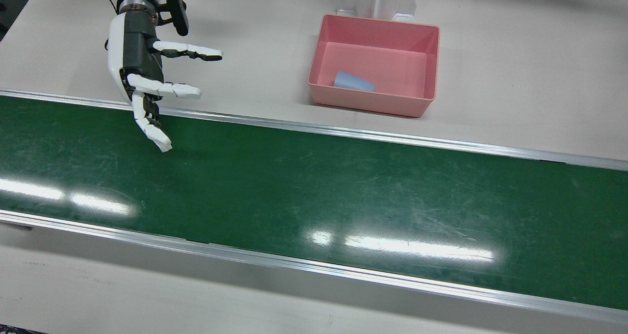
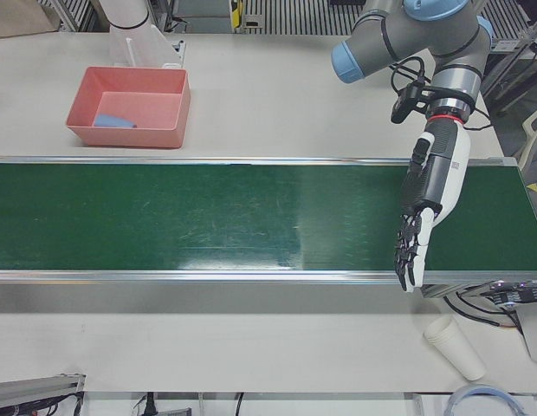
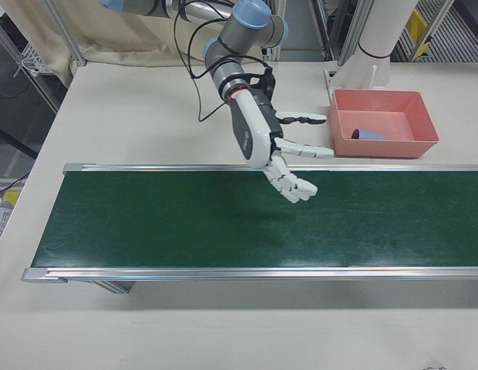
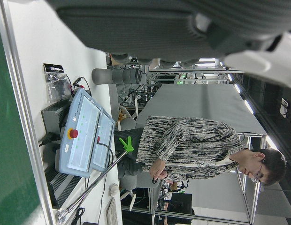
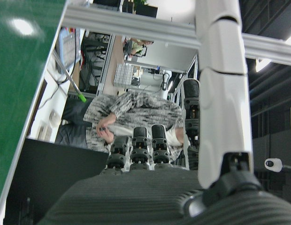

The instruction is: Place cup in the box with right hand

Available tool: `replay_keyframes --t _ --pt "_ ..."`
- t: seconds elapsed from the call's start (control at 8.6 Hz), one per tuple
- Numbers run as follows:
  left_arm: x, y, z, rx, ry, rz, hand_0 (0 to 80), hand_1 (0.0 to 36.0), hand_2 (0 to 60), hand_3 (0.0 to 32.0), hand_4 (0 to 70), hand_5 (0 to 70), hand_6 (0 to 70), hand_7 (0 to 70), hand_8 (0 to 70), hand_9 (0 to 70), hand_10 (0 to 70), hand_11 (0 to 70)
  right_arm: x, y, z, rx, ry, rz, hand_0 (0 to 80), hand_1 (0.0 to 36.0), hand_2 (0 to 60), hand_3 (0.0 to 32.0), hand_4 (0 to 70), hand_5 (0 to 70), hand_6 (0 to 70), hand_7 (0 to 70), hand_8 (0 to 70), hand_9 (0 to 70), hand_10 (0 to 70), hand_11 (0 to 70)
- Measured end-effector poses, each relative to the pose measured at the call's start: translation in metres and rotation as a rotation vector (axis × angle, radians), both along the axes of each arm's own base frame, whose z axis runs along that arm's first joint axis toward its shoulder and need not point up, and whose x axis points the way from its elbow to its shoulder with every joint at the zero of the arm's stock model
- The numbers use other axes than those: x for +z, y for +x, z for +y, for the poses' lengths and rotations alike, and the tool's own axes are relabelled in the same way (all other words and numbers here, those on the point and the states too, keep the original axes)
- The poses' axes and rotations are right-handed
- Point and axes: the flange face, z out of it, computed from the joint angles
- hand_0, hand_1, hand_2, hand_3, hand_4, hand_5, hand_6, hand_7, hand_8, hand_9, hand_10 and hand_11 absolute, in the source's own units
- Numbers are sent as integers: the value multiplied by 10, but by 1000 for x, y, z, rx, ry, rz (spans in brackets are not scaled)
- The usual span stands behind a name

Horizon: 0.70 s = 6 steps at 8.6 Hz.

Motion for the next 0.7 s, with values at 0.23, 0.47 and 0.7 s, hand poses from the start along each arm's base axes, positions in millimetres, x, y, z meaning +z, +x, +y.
replay_keyframes --t 0.23,0.47,0.7 --pt "0 0 0 0 0 0 0 0 0 0 0 0 0 0 0 0 0 0 44 72 -23 80 -71 12 680 212 30 0 151 99 77 227 119 179 98 169" --pt "0 0 1 0 0 0 0 0 0 0 0 0 0 0 0 0 0 0 101 144 -32 151 -120 27 692 202 16 0 199 98 80 244 122 185 103 174" --pt "0 0 1 0 0 0 0 0 0 0 0 0 0 0 0 0 0 0 178 216 -22 210 -173 35 662 227 76 0 281 92 91 301 127 202 108 180"
